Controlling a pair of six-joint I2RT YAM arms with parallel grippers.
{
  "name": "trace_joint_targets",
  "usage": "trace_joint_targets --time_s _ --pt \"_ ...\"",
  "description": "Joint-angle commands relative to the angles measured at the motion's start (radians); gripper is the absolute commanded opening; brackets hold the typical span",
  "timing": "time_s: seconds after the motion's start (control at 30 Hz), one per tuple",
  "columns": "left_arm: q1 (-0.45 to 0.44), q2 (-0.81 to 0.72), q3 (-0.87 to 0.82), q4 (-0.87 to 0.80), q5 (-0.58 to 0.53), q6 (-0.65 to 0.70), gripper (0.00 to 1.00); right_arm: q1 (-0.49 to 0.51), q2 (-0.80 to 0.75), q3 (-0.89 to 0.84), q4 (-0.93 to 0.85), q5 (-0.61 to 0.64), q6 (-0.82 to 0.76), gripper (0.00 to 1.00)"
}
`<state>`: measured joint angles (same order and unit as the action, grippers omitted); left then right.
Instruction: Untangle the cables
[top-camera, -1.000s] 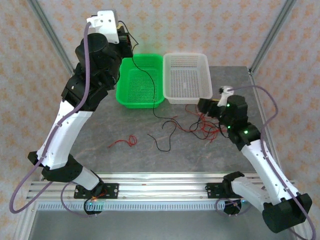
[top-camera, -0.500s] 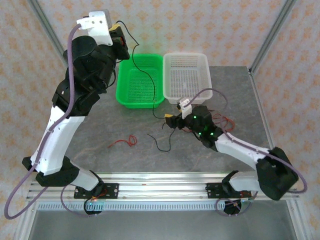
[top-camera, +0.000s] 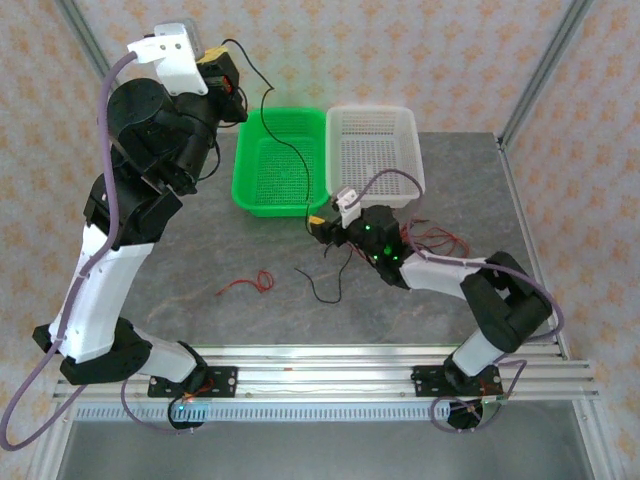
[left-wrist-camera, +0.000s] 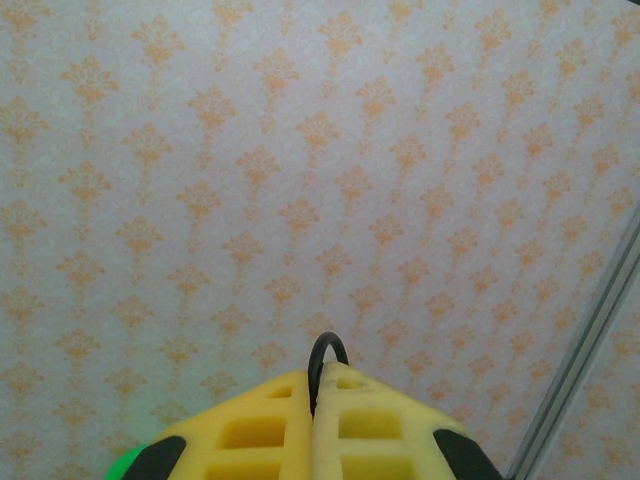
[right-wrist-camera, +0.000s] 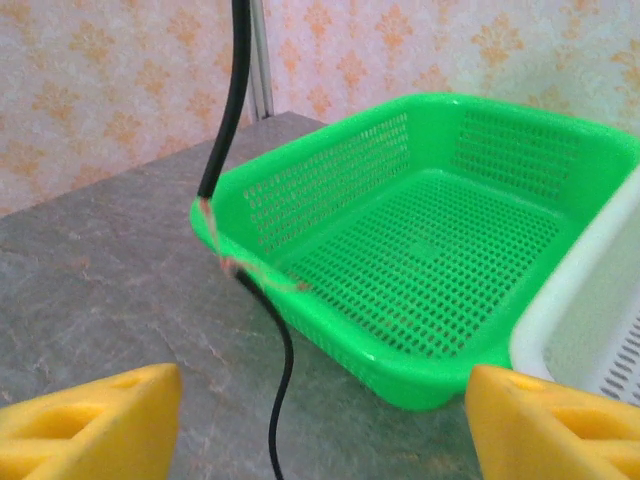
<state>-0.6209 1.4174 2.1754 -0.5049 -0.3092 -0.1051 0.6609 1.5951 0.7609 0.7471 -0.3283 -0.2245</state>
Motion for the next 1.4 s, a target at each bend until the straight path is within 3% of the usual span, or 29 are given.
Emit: trace_joint_targets --time_s 0.0,0.3,0.53,0.6,1.03,1.37 --pt "0.006 -0.027 0.000 0.027 0.034 -0.019 0.00 0.008 0.049 0.069 0.074 0.022 0.010 0.73" --pt "0.006 -0.040 0.015 0.023 0.051 -0.025 0.00 0.018 0.170 0.157 0.081 0.051 0.071 0.61" --pt "0.006 -0.053 0.017 0.025 0.027 -0.019 0.00 0.020 0.174 0.161 0.039 0.113 0.117 0.13" --pt "0.006 -0.055 0.017 0.030 -0.014 -0.002 0.00 0.020 0.146 0.137 0.011 0.127 0.124 0.06" --pt "0.006 0.009 0.081 0.122 -0.233 0.173 0.00 0.020 -0.043 -0.191 -0.030 0.258 0.235 0.03" --pt "0.006 0.008 0.057 0.152 -0.264 0.207 0.00 0.021 -0.008 -0.201 -0.095 0.334 0.308 0.03"
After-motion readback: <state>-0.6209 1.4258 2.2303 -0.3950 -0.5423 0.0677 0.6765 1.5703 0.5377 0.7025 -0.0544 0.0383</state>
